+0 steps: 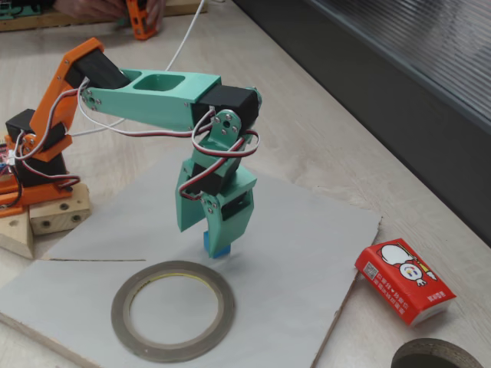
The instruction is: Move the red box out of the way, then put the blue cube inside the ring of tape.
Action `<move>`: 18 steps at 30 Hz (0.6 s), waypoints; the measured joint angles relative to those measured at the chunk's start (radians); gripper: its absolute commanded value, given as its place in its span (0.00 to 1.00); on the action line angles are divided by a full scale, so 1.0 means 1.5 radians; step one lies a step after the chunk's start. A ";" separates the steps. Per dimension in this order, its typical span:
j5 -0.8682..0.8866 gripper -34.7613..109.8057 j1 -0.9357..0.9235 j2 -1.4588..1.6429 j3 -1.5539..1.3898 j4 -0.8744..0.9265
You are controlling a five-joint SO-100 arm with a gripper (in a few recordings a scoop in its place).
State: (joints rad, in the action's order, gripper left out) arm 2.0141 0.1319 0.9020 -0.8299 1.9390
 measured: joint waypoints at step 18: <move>0.000 0.52 0.000 0.000 0.000 0.011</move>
State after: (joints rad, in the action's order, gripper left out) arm 2.0141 0.1319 0.9020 -0.8299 1.9558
